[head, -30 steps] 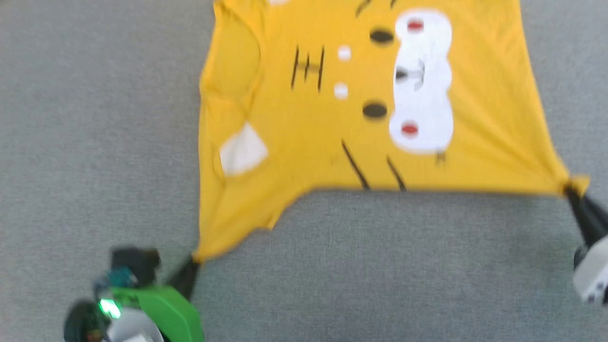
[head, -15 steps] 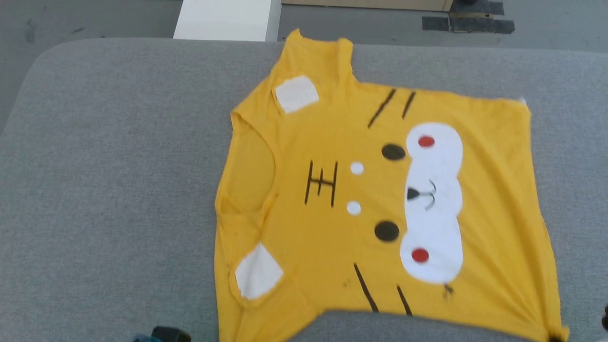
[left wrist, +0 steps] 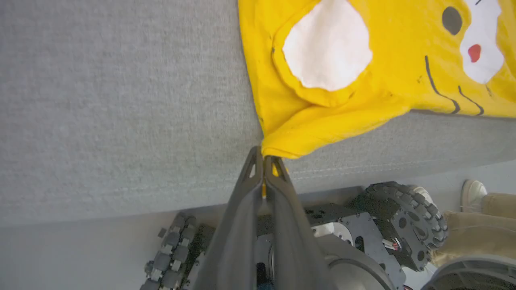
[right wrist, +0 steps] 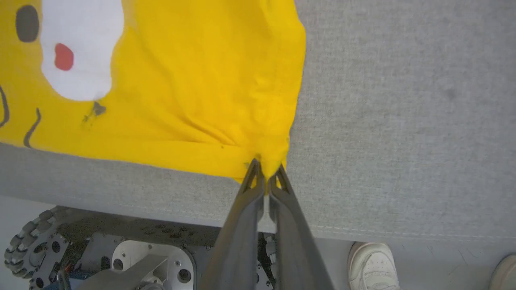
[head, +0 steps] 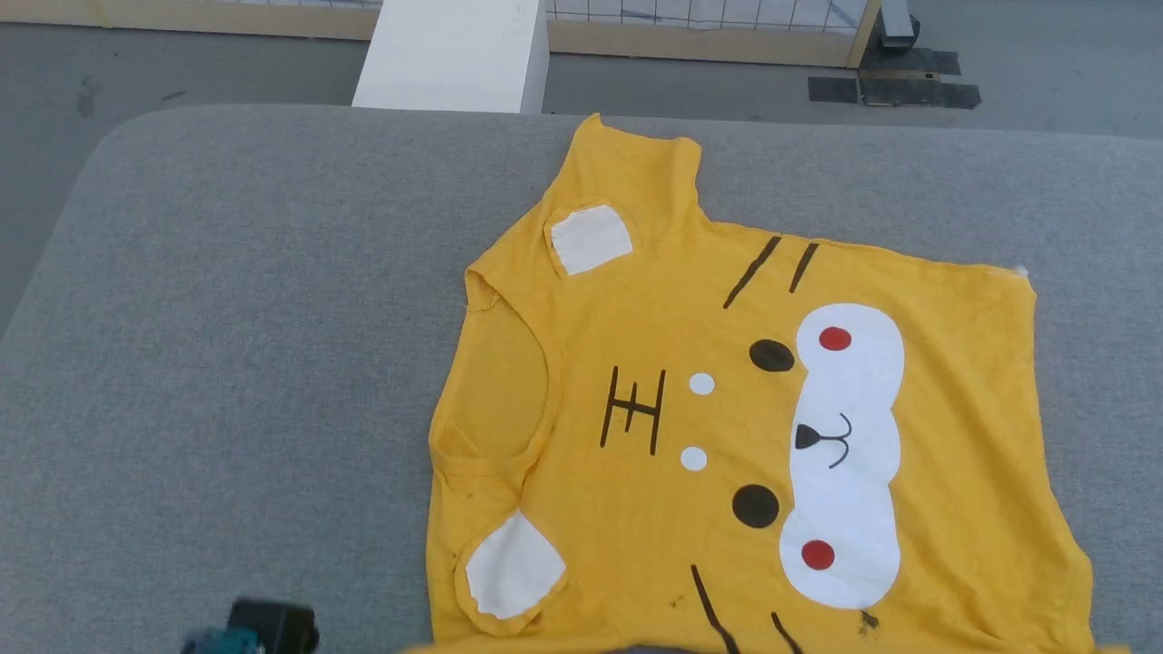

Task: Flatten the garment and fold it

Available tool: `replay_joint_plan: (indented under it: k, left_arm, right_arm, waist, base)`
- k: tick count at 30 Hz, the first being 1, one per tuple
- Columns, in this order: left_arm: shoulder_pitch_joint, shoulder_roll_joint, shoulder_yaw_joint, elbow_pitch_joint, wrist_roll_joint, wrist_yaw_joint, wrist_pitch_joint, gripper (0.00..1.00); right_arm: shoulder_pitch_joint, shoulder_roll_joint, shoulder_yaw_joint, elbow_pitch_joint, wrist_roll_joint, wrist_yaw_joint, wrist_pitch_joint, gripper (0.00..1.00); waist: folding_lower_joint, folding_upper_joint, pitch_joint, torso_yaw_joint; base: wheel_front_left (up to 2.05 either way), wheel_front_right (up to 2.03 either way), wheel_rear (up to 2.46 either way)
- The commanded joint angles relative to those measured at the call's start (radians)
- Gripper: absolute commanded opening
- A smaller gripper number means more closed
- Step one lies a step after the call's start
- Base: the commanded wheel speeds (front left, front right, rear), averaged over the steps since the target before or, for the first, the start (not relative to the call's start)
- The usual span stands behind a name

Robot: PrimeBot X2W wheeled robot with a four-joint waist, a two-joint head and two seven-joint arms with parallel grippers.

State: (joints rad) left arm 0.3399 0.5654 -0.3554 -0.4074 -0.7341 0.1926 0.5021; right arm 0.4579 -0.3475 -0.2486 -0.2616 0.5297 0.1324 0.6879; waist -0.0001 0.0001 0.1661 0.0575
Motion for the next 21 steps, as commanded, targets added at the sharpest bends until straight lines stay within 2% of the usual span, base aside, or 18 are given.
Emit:
replay_joint_plan:
  k: [1, 10, 15, 21]
  left_arm:
    - [-0.051, 0.009, 0.014, -0.014, 0.023, -0.013, -0.018, 0.0]
    - [-0.34, -0.003, 0.037, -0.041, 0.098, -0.059, -0.055, 0.0]
    - [-0.495, -0.027, 0.046, 0.016, 0.126, -0.079, -0.084, 0.0]
    - [-0.604, -0.08, 0.041, 0.138, 0.149, -0.095, -0.161, 0.0]
  right_arm:
    - [-0.047, -0.015, -0.003, -0.015, -0.01, -0.002, -0.02, 0.0]
    - [-0.283, -0.086, 0.025, -0.04, -0.054, -0.002, -0.074, 0.0]
    - [-0.405, -0.115, 0.063, -0.025, -0.071, -0.002, -0.076, 0.0]
    - [-0.508, -0.145, 0.105, 0.04, -0.082, -0.002, -0.089, 0.0]
  waist:
    - [0.0001, -0.0001, 0.009, -0.002]
    - [0.0001, -0.0001, 0.108, -0.019]
    - [0.0001, -0.0001, 0.191, -0.035]
    - [0.0001, -0.0001, 0.286, -0.047]
  base:
    - [0.0, 0.0, 0.0]
    - [0.0, 0.0, 0.0]
    - [0.0, 0.0, 0.0]
    - [0.0, 0.0, 0.0]
